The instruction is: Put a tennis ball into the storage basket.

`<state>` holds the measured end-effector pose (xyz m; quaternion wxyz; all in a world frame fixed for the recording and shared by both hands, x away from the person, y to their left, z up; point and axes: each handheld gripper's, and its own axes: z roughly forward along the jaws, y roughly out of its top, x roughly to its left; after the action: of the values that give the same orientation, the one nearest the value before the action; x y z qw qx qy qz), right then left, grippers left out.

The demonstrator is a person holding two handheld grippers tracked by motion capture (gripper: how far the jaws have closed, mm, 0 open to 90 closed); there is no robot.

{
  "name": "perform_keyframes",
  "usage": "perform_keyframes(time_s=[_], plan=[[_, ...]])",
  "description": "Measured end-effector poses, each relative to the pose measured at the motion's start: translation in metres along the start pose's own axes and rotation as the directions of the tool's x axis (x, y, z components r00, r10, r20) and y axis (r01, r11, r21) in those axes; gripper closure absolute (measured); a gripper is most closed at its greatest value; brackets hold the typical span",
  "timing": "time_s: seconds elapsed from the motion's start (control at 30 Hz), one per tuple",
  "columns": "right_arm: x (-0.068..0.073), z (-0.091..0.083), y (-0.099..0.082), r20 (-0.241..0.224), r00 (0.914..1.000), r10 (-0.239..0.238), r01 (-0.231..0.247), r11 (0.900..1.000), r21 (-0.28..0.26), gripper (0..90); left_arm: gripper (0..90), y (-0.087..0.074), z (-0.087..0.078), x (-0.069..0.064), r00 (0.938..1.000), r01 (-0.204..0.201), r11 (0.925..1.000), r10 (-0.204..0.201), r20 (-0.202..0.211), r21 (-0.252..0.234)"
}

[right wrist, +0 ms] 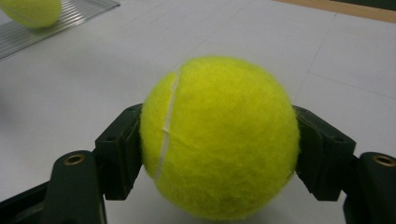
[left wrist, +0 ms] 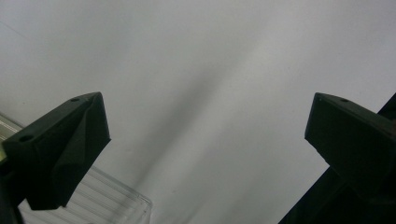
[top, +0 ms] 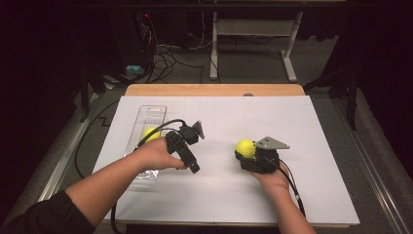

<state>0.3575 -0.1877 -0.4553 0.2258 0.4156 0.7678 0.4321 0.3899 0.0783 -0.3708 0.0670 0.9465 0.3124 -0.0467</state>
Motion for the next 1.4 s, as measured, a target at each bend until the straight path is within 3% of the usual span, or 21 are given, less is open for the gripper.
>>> perform_keyframes(time_s=[0.63,1.07,1.4], plan=[[0.002,-0.040,-0.026,-0.006,1.0000,0.002,-0.002,0.9997,-0.026,27.3,1.0,0.001,0.000,-0.001,1.0000,0.002,1.0000,-0.002,0.004,0.009],[0.001,-0.038,-0.030,-0.011,0.9999,0.006,-0.006,0.9998,-0.020,27.3,1.0,0.003,0.000,-0.002,0.9999,0.002,0.9999,-0.003,0.011,0.011],[0.010,-0.035,-0.029,-0.035,0.9993,-0.012,0.011,0.9996,-0.027,27.3,1.1,0.003,-0.003,-0.003,0.9999,0.014,0.9999,-0.014,0.010,0.003]])
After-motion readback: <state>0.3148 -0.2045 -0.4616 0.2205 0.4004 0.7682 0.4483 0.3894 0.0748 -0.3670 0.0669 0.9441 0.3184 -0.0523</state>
